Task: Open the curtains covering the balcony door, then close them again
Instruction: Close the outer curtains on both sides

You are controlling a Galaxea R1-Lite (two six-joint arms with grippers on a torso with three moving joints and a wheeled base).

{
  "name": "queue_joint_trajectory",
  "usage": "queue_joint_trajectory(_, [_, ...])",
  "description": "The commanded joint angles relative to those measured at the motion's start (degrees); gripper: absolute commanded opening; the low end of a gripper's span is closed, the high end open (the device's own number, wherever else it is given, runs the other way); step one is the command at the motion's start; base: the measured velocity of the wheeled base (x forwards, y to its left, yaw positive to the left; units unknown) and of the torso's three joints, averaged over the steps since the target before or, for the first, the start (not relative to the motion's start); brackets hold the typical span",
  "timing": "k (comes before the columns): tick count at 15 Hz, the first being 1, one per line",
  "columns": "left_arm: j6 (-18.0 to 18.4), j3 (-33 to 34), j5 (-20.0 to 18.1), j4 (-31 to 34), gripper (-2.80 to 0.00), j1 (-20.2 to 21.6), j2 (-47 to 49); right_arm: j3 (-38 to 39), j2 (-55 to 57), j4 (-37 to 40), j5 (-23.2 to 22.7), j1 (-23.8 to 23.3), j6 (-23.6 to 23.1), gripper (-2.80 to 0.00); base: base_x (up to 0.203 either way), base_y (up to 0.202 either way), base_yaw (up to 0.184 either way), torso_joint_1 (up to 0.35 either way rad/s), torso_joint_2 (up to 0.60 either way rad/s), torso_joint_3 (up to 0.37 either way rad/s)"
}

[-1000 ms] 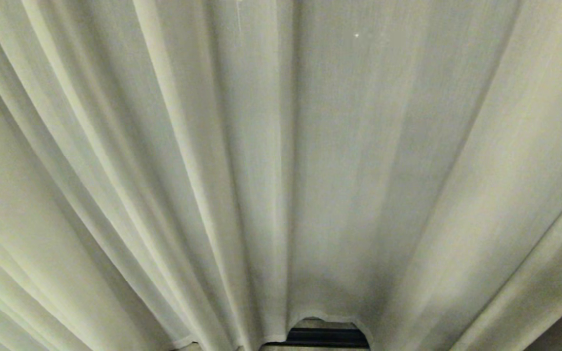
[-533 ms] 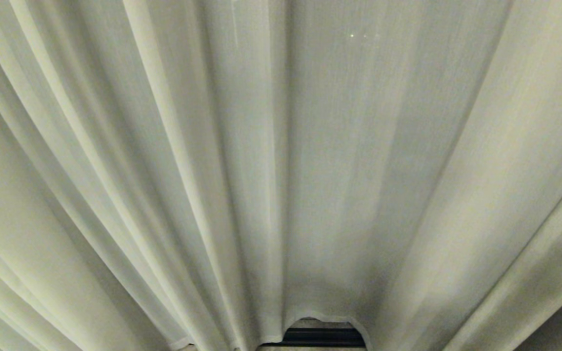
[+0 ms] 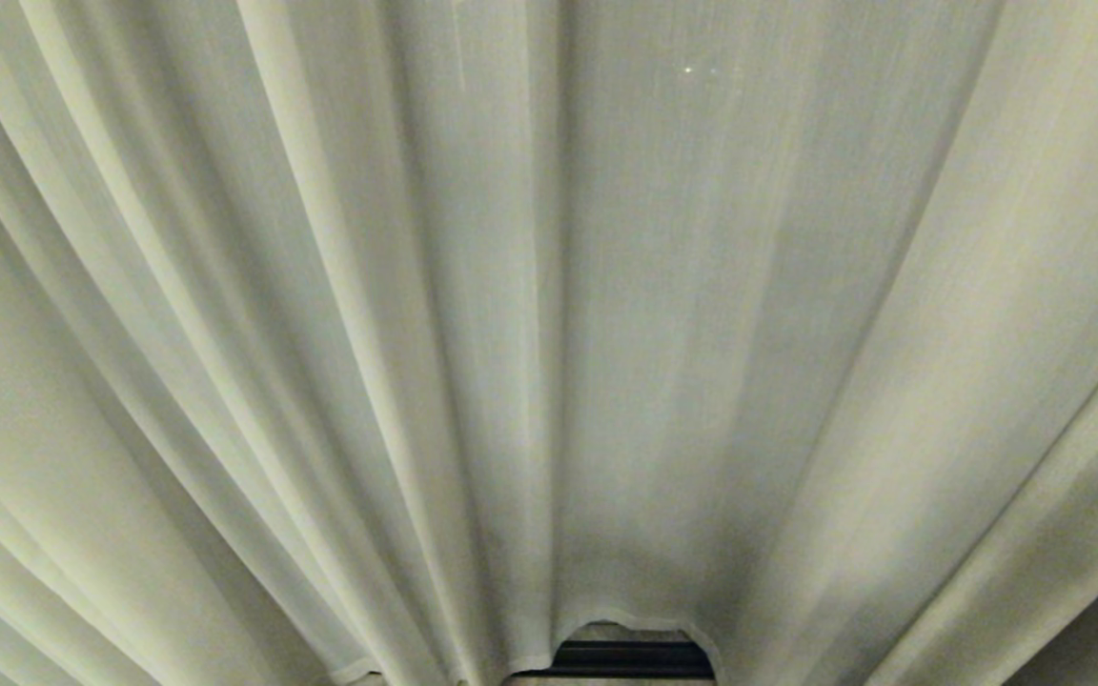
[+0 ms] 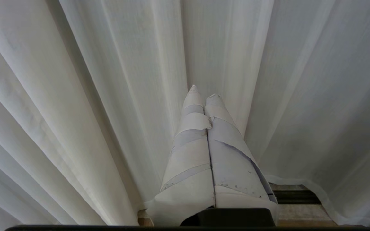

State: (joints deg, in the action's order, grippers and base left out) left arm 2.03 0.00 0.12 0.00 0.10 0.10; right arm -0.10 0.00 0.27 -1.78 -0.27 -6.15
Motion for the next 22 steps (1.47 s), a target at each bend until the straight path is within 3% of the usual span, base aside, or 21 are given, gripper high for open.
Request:
queue_joint_trajectory(1, [0.0, 0.0, 0.1, 0.0, -2.8, 0.0, -0.1, 0.0, 0.0, -0.1, -0.1, 0.0, -0.1, -2.8, 0.0, 0.0, 0.0, 0.0, 0.0, 0.0])
queue_joint_trajectory(4, [0.1, 0.0, 0.0, 0.0, -2.8, 0.0, 0.0, -1.1, 2.4, -0.1, -0.8, 0.0, -1.0, -2.8, 0.0, 0.0, 0.0, 0.0, 0.0, 0.0])
queue_joint_trajectory(7, [0.0, 0.0, 0.0, 0.0, -2.8, 0.0, -0.1, -7.3, 10.0, 0.0, -0.9, -0.3, -0.9, -2.8, 0.0, 0.0, 0.0, 0.0, 0.0, 0.0])
queue_joint_trajectory(9, [0.1, 0.0, 0.0, 0.0, -2.8, 0.0, -0.1, -13.2, 16.3, -0.1, -0.6, -3.0, 0.1, -2.8, 0.0, 0.0, 0.0, 0.0, 0.0, 0.0])
queue_joint_trajectory(15, [0.0, 0.0, 0.1, 0.0, -2.8, 0.0, -0.1, -26.7, 31.4, 0.1, -0.4, -28.2, 0.9, -2.8, 0.0, 0.0, 0.0, 0.0, 0.0, 0.0])
queue_joint_trajectory(18, [0.0, 0.0, 0.1, 0.0, -2.8, 0.0, -0.1, -30.9, 38.5, -0.3, -0.5, -35.8, 0.8, -2.8, 0.0, 0.0, 0.0, 0.0, 0.0, 0.0])
queue_joint_trajectory(19, [0.0, 0.0, 0.1, 0.0, -2.8, 0.0, 0.0, -32.0, 39.7, -0.3, -0.5, -36.3, 0.9, -0.11, 0.0, 0.0, 0.0, 0.0, 0.0, 0.0])
queue_joint_trajectory(22, [0.1, 0.0, 0.1, 0.0, -2.8, 0.0, -0.1, -34.0, 41.0, -0.3, -0.5, -36.6, 1.1, 0.0, 0.0, 0.0, 0.0, 0.0, 0.0, 0.0])
